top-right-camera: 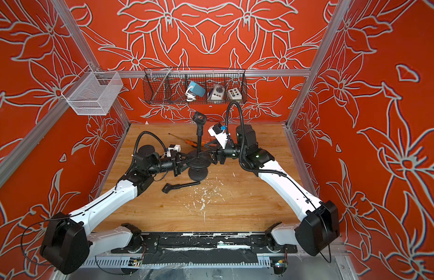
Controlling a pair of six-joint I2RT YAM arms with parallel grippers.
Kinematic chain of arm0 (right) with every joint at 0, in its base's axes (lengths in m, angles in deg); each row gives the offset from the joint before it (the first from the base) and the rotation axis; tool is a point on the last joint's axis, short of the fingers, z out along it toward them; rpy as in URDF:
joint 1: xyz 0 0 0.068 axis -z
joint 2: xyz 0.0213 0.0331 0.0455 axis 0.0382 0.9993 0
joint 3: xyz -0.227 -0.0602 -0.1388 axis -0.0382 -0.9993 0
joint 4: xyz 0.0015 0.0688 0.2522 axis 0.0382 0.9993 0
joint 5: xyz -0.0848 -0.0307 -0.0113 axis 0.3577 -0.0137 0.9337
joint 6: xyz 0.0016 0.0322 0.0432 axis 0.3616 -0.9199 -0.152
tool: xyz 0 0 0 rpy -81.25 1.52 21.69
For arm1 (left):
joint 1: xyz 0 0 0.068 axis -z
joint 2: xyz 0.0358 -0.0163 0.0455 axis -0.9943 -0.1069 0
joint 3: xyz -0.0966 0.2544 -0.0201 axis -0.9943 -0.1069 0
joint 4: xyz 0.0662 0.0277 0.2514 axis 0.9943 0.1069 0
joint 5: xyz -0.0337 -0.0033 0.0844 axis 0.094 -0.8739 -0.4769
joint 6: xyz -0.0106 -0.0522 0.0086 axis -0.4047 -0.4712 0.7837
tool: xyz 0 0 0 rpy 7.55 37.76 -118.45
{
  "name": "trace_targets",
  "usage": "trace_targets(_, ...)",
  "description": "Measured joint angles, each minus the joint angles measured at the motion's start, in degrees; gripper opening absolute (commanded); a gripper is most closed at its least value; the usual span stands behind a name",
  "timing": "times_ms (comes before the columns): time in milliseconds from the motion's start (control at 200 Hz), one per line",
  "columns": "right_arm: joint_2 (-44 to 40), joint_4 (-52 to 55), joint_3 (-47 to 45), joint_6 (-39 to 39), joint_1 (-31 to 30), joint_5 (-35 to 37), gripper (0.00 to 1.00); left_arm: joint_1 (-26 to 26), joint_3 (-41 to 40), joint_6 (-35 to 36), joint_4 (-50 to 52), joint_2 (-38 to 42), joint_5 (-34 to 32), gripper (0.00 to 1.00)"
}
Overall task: Assemble a microphone stand
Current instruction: Screw the microphone stand pole into the microphone stand base.
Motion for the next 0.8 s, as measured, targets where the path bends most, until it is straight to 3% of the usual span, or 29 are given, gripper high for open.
trace_targets(325,1.6,-5.9,0.2,-2.6,0.0,-3.8,0.45,0.0,0.4,0.1,-0.1,-0.2,2.3,0.0)
trace_targets(490,1.9,-9.8,-0.5,-5.9,-0.1,-3.7,0.24,-0.1,1.3,0.2,-0.2,-0.9,3.2,0.0)
trace_targets(600,1.7,-12.0,-2.1,-7.1,-0.3,-2.8,0.0,-0.2,1.5,0.0,0.2,-1.1,3.3,0.0)
trace_targets(721,-0.2,-13.5,-5.2,-9.2,-1.4,3.1,0.0,-0.2,1.5,0.2,0.8,-2.1,3.3,0.0)
trace_targets(796,-2.8,-11.8,-6.7,-9.7,-4.4,13.1,0.0,-0.2,1.5,0.2,1.1,-2.6,3.2,0.0)
